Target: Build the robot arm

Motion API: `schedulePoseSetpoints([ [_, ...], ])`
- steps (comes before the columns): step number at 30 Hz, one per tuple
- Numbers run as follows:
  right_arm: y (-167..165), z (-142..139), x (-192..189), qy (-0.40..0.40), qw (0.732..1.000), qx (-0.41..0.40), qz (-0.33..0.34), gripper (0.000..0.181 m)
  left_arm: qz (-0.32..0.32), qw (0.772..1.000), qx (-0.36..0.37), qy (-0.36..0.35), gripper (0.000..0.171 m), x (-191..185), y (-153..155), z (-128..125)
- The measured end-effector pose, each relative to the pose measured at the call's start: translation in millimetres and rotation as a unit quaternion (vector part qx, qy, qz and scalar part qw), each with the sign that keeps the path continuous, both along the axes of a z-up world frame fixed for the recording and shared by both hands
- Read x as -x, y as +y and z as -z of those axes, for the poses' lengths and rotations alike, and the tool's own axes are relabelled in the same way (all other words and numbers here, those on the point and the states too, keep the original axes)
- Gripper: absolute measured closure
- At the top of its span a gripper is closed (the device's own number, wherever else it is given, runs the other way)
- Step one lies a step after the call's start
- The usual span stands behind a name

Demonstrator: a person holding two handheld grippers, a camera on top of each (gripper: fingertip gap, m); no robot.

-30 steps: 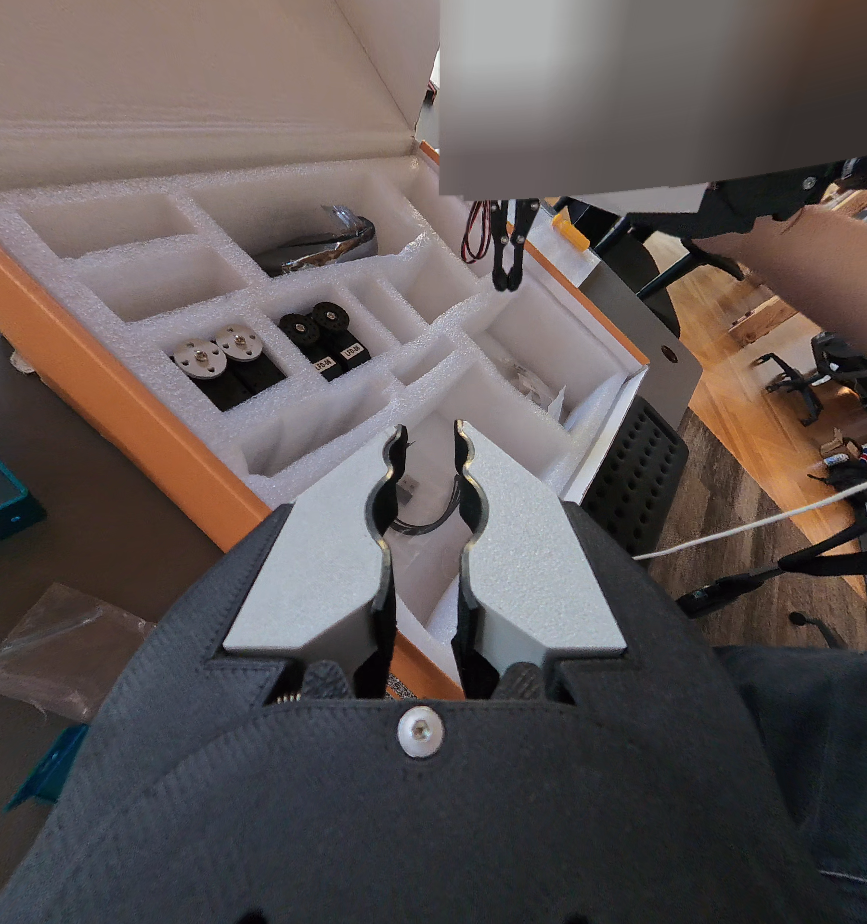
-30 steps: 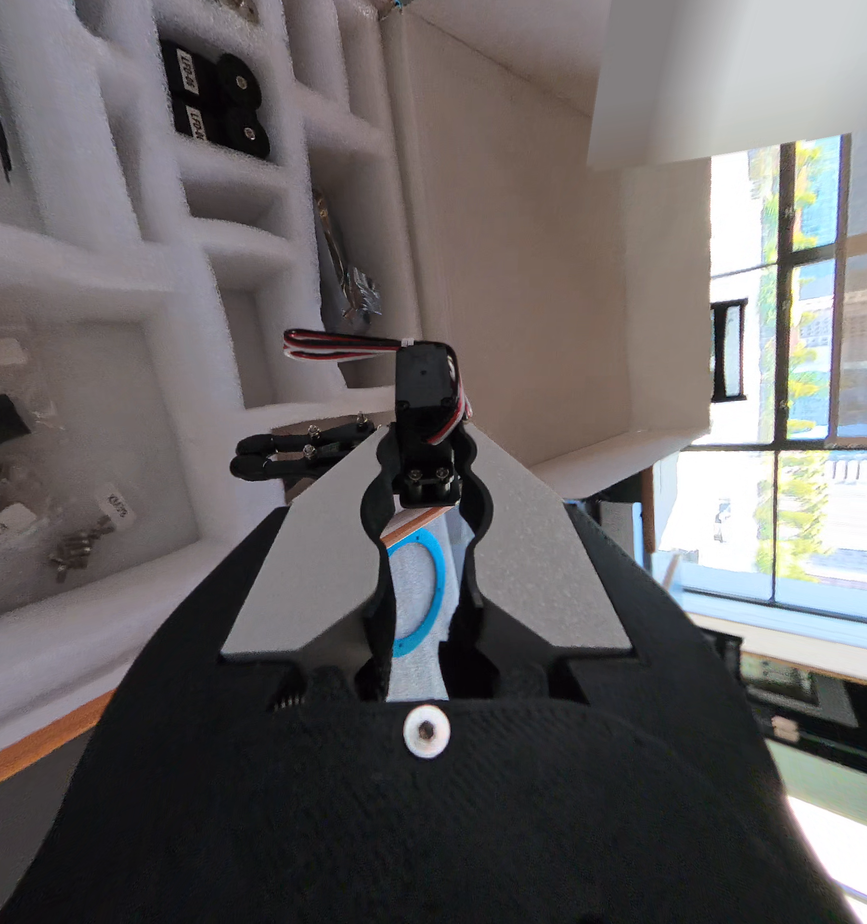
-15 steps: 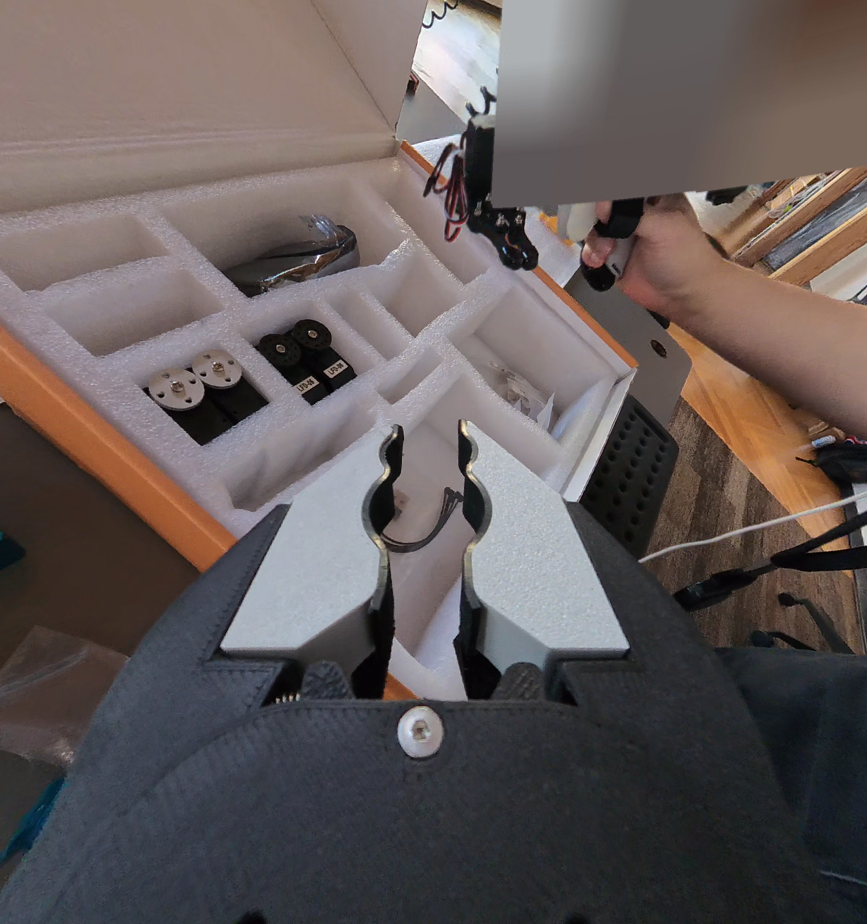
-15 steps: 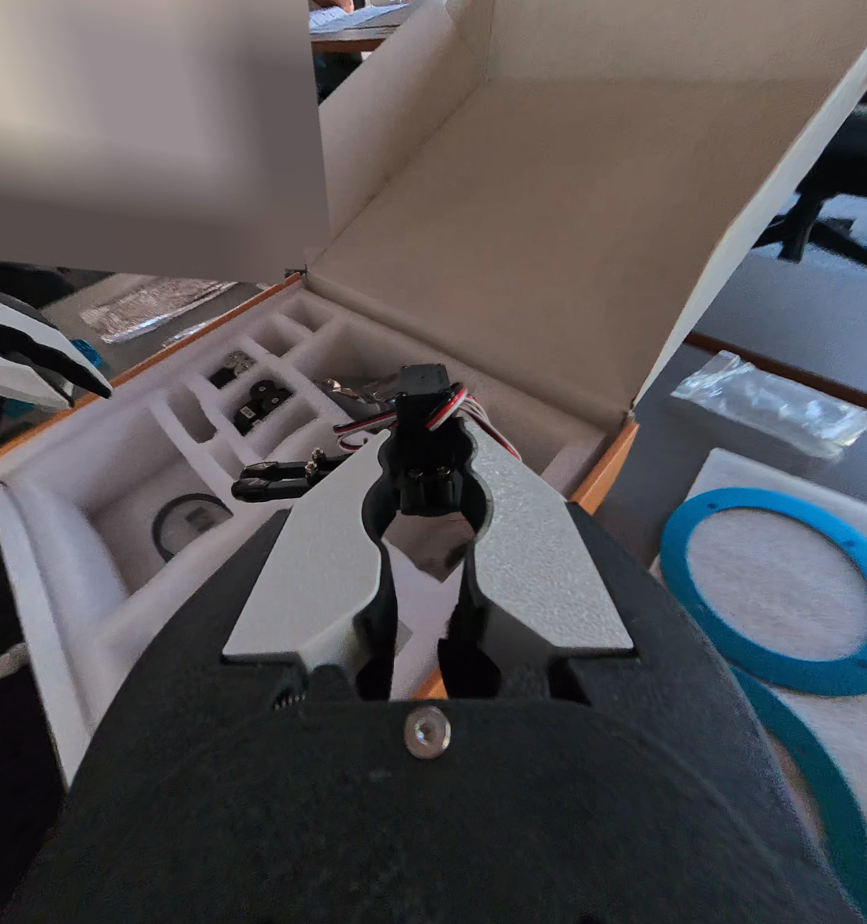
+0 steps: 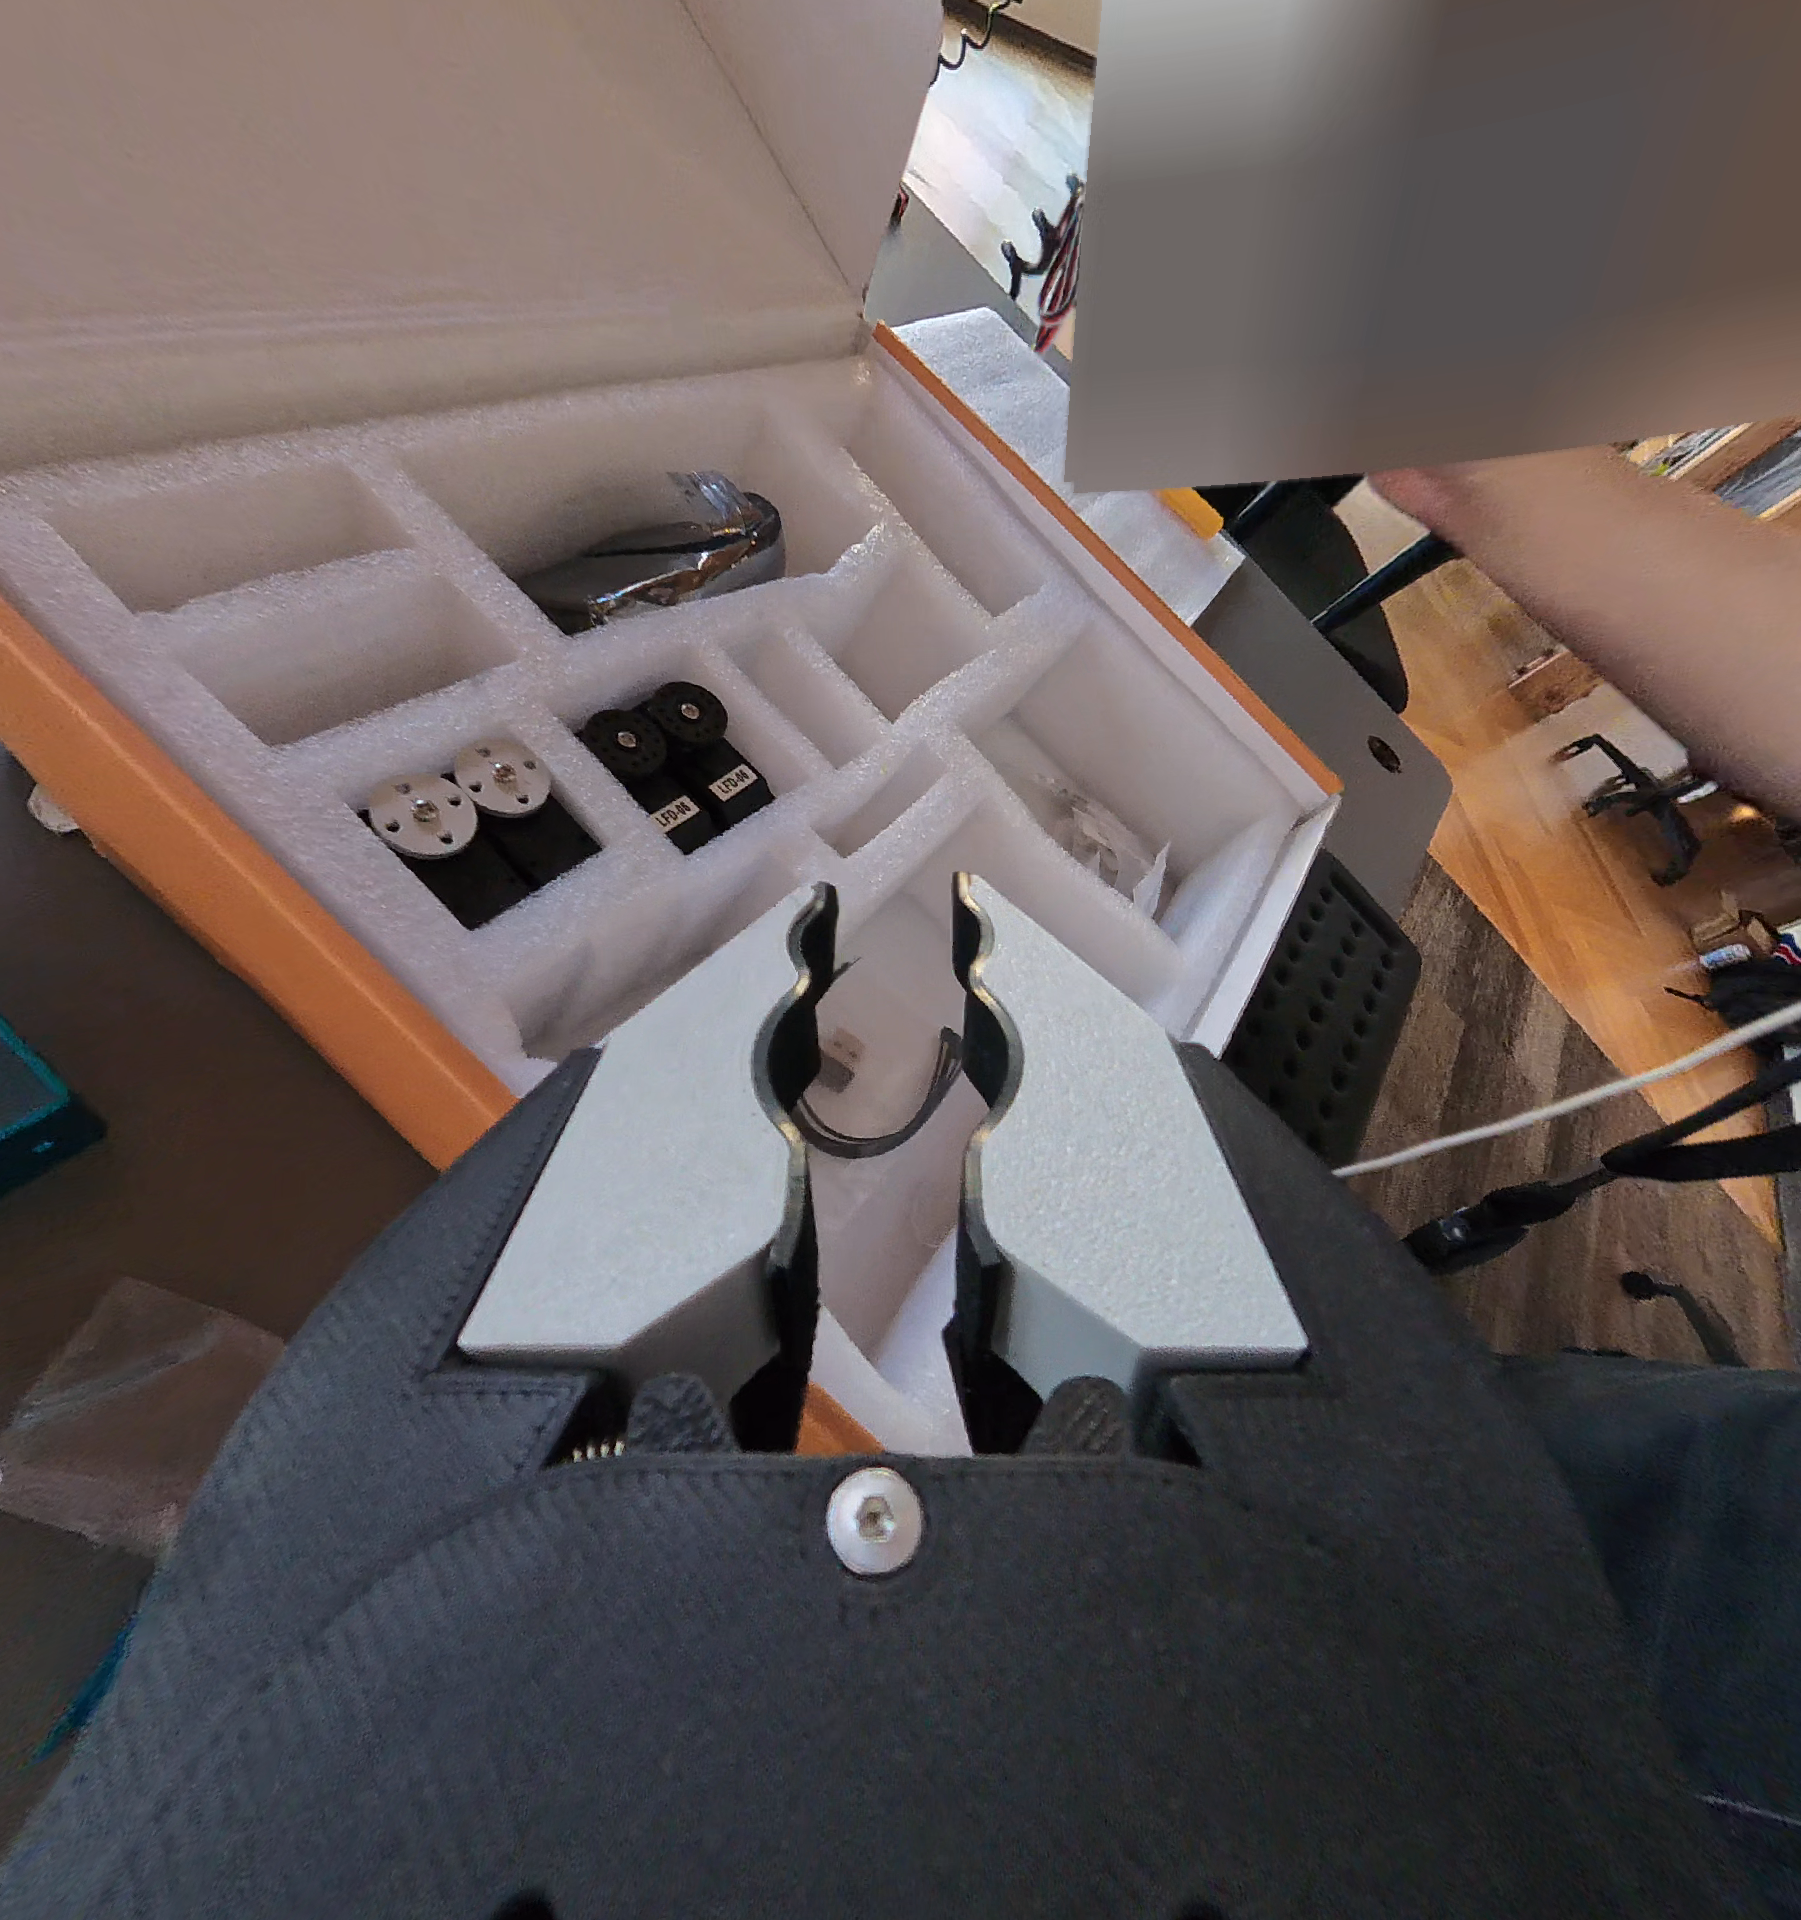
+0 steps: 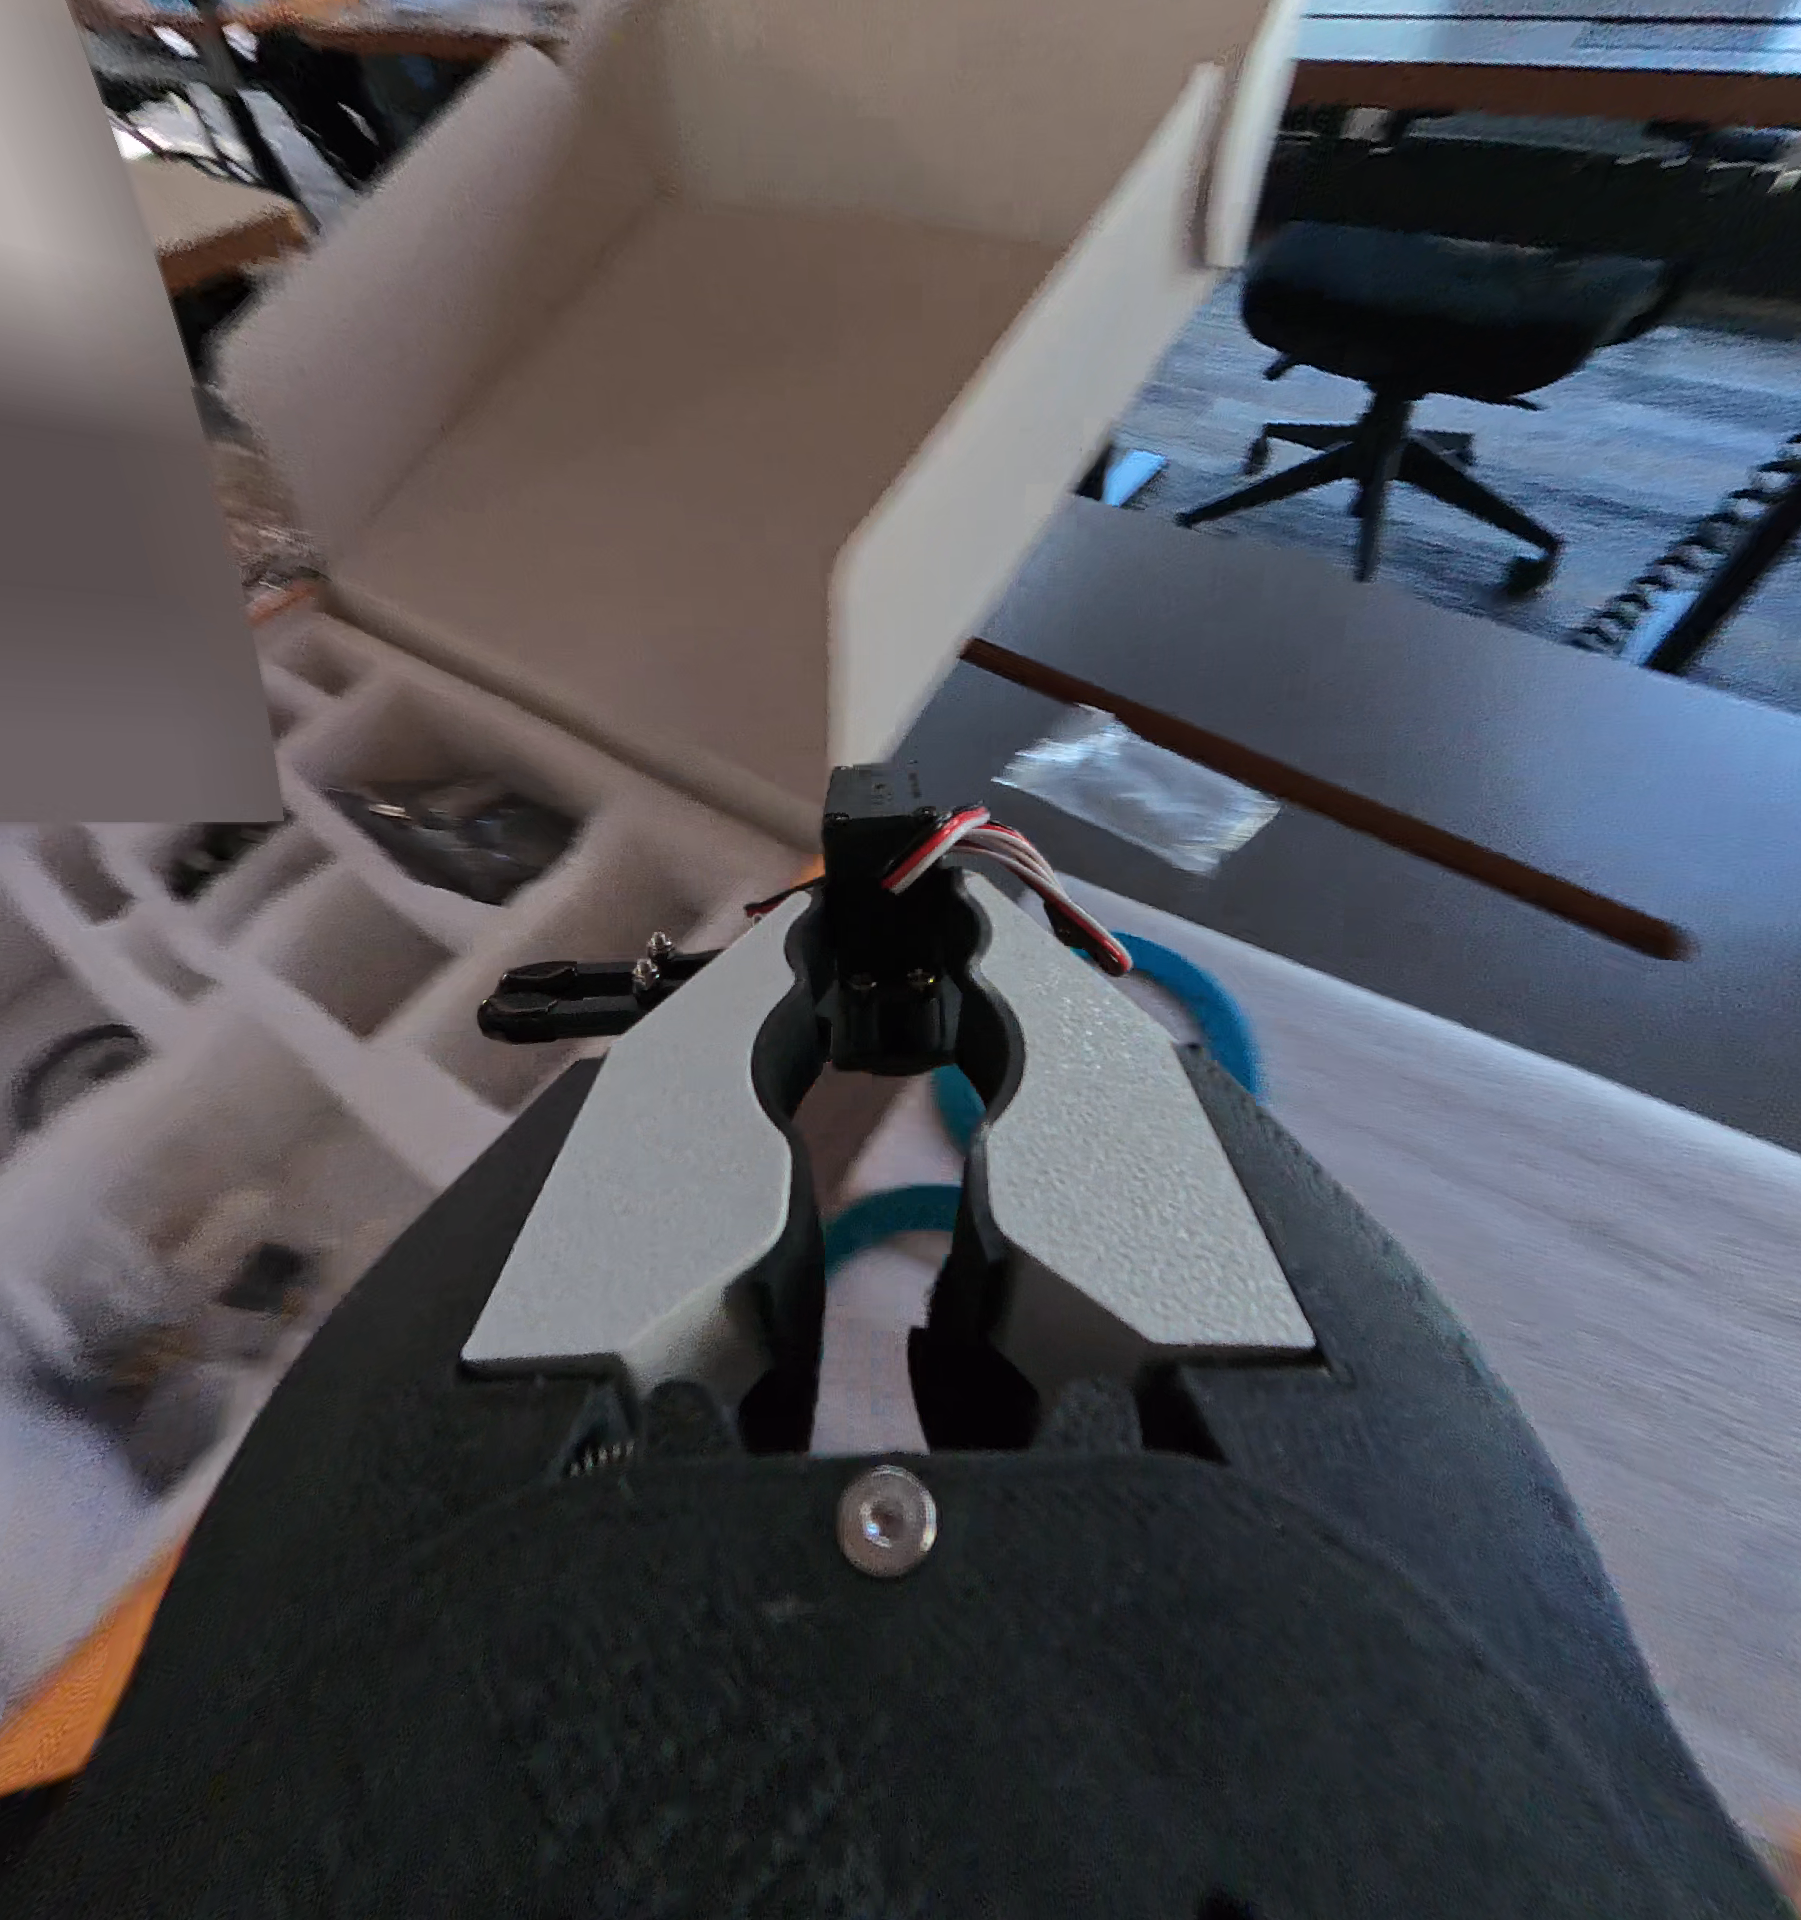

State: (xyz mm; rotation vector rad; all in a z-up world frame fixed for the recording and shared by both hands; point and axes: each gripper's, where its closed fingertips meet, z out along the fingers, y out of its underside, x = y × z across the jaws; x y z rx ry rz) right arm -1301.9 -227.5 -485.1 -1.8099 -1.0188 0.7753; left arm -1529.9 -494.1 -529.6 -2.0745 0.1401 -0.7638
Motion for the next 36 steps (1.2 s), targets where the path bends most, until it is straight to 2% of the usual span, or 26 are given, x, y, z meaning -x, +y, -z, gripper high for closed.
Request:
schedulePoseSetpoints([
  [4, 70.1, 20.4, -41.2, -0.057, 0.996, -0.04, 0.056, 0.162, -0.003, 1.0, -0.002, 0.012, 0.15, 4.9, 5.4, -3.7],
  [7, 115.0, 44.4, -60.4, -0.069, 0.991, -0.048, 0.105, 0.162, -0.004, 1.0, 0.0, 0.018, 0.15, 6.7, 10.5, -6.0],
  [12, 157.9, 86.7, -78.5, -0.1, 0.976, -0.066, 0.184, 0.162, -0.002, 1.0, 0.0, 0.031, 0.15, 7.5, 18.0, -9.9],
  [20, 171.1, 115.0, -106.5, -0.109, 0.947, -0.083, 0.289, 0.162, 0.0, 0.999, 0.004, 0.036, 0.15, 4.2, 23.7, -10.3],
  [24, 170.4, 118.4, -109.6, -0.109, 0.949, -0.085, 0.282, 0.161, 0.003, 0.999, 0.005, 0.035, 0.15, 1.4, 24.8, -9.7],
  [31, 157.0, 125.3, -120.8, -0.159, 0.95, -0.061, 0.263, 0.155, 0.004, 1.0, -0.001, 0.03, 0.149, 0.3, 22.6, -12.9],
  [34, 149.5, 113.6, -125.5, -0.141, 0.947, -0.05, 0.283, 0.14, 0.003, 1.0, -0.003, 0.031, 0.149, 2.7, 18.3, -15.1],
  [36, 136.1, 86.9, -123.5, -0.117, 0.945, -0.066, 0.299, 0.135, 0.0, 0.999, -0.005, 0.036, 0.149, 5.6, 14.0, -15.7],
])
